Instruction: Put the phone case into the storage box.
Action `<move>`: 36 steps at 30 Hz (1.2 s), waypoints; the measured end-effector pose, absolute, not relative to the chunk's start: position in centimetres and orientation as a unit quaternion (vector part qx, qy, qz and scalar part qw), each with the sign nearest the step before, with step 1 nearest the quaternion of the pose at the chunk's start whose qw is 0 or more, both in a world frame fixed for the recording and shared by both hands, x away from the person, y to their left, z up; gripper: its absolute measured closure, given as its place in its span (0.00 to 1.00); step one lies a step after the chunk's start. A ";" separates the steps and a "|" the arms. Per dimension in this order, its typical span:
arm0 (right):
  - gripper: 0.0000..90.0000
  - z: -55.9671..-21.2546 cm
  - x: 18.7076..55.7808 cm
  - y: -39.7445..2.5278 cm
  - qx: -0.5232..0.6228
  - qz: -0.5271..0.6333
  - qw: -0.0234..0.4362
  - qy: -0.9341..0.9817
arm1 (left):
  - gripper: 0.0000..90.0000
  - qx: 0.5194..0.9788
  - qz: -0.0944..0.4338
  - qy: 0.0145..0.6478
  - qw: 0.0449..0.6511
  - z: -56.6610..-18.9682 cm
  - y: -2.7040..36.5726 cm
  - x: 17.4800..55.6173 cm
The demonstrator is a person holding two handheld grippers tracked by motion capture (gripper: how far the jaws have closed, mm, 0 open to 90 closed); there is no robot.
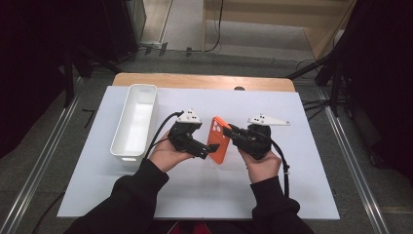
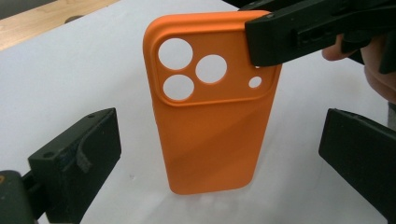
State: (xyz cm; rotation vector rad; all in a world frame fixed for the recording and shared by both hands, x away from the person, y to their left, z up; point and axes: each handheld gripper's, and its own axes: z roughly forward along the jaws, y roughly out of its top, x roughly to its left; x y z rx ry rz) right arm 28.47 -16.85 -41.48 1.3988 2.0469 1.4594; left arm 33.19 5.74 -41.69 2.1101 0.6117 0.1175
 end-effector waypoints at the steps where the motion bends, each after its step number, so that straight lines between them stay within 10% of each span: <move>1: 0.83 -41.5 28.5 -16.9 0.482 0.503 0.132 0.705 | 0.00 0.856 0.049 0.247 0.452 -41.7 5.7 33.3; 36: 0.83 -41.2 28.2 -16.1 0.483 0.508 0.120 0.703 | 0.00 0.850 0.069 0.253 0.457 -42.6 3.5 33.8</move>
